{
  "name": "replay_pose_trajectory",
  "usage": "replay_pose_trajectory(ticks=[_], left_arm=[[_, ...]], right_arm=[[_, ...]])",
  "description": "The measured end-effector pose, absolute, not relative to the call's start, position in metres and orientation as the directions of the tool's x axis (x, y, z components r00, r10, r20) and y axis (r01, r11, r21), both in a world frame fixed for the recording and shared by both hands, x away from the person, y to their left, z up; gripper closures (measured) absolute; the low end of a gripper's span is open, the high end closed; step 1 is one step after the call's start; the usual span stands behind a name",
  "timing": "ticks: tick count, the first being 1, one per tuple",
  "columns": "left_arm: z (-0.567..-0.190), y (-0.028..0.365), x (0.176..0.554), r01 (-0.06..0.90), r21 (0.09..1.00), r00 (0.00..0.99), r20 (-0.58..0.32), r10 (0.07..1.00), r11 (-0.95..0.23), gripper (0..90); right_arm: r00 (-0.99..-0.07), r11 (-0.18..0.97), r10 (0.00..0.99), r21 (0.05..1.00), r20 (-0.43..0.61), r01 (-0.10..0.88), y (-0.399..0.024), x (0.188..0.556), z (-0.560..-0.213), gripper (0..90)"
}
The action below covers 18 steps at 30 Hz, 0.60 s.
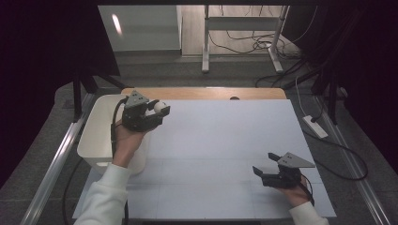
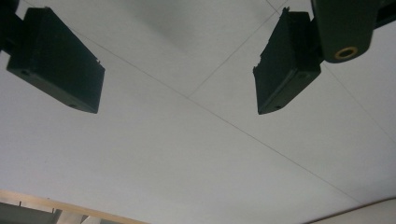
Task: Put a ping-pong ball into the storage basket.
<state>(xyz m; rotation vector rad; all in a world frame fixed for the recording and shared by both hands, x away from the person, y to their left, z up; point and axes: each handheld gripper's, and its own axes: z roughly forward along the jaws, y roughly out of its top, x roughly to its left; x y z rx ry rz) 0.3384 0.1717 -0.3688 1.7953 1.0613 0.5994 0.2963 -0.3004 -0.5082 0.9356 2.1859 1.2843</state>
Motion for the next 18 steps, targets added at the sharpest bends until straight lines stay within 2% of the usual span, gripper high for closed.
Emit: replay_pose_trajectory(ticks=[18], left_arm=[[-0.37, 0.204, 0.335, 0.433, 0.886, 0.429, -0.039, 0.902, -0.168, 50.8]], right_arm=[[-0.677, 0.347, 0.735, 0.877, -0.034, 0.333, -0.3, 0.297, -0.508, 15.8]])
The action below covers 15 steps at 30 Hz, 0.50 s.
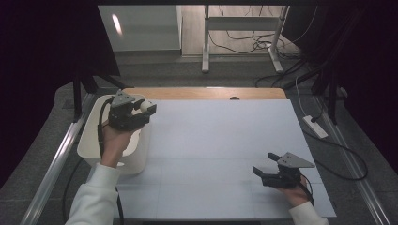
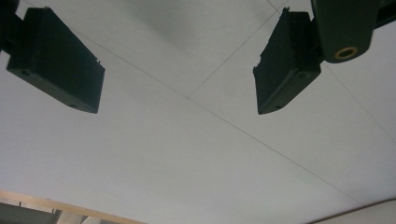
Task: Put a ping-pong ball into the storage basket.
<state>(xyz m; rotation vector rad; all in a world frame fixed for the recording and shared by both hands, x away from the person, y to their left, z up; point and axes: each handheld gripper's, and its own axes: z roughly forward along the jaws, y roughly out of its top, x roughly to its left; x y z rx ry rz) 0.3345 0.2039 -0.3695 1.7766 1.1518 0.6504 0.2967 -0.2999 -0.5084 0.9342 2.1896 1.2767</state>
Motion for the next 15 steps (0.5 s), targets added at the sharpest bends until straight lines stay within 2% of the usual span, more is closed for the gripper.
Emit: replay_pose_trajectory(ticks=[15], left_arm=[[-0.375, 0.226, 0.337, 0.479, 0.861, 0.37, -0.019, 0.929, -0.173, 50.8]], right_arm=[[-0.677, 0.347, 0.735, 0.877, -0.034, 0.332, -0.3, 0.297, -0.508, 15.8]])
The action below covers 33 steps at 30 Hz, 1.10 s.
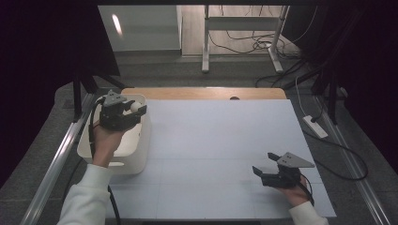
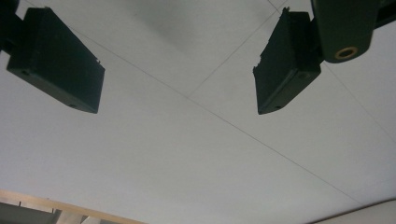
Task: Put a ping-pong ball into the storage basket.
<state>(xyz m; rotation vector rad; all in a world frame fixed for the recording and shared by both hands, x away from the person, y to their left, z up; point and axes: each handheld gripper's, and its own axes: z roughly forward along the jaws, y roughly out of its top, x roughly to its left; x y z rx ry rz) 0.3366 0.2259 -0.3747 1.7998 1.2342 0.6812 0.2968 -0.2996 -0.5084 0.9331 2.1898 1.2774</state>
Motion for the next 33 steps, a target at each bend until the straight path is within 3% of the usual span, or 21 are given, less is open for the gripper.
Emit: replay_pose_trajectory(ticks=[19, 33], left_arm=[[-0.382, 0.244, 0.344, 0.544, 0.816, 0.314, 0.017, 0.949, -0.194, 50.8], [-0.392, 0.258, 0.357, 0.644, 0.732, 0.287, 0.041, 0.957, -0.224, 50.7]], right_arm=[[-0.677, 0.35, 0.735, 0.876, -0.037, 0.332, -0.299, 0.297, -0.508, 15.8], [-0.679, 0.35, 0.733, 0.876, -0.036, 0.331, -0.299, 0.297, -0.509, 15.8]])
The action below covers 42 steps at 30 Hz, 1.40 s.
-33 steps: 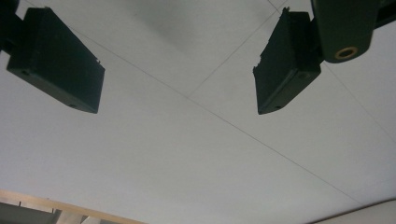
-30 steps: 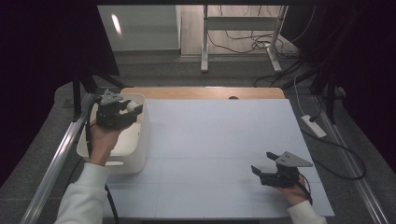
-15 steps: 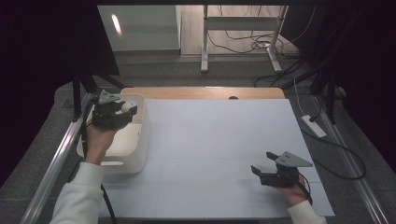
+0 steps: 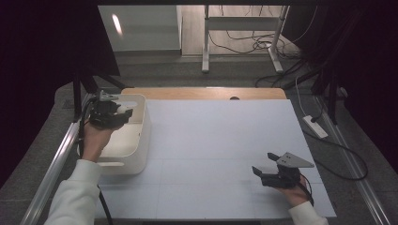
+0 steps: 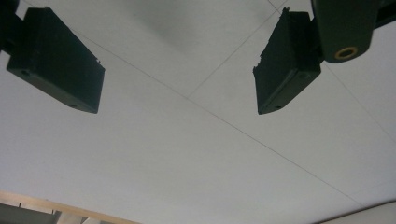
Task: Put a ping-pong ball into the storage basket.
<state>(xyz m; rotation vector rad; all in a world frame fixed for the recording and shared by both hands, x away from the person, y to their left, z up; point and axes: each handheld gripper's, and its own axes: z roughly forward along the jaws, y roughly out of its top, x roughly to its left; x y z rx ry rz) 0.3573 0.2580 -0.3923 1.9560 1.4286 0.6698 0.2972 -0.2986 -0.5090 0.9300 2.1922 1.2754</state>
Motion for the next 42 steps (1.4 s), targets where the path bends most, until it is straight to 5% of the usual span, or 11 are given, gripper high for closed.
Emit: replay_pose_trajectory(ticks=[7, 12, 16, 31, 42], left_arm=[[-0.394, 0.258, 0.36, 0.66, 0.716, 0.29, 0.037, 0.956, -0.228, 49.0], [-0.388, 0.257, 0.356, 0.628, 0.753, 0.294, 0.006, 0.956, -0.198, 27.4], [-0.383, 0.255, 0.349, 0.586, 0.791, 0.313, -0.018, 0.95, -0.178, 20.9], [-0.376, 0.235, 0.303, 0.45, 0.882, 0.5, -0.122, 0.857, -0.137, 18.6], [-0.383, 0.209, 0.28, 0.4, 0.899, 0.589, -0.103, 0.801, -0.179, 18.7]], right_arm=[[-0.68, 0.35, 0.733, 0.876, -0.035, 0.332, -0.299, 0.297, -0.509, 15.8], [-0.68, 0.352, 0.733, 0.875, -0.037, 0.332, -0.299, 0.297, -0.509, 15.8], [-0.678, 0.348, 0.735, 0.876, -0.033, 0.335, -0.299, 0.298, -0.509, 15.8], [-0.687, 0.343, 0.726, 0.878, -0.022, 0.335, -0.297, 0.298, -0.509, 15.7], [-0.687, 0.349, 0.726, 0.878, -0.031, 0.328, -0.298, 0.297, -0.509, 15.8]])
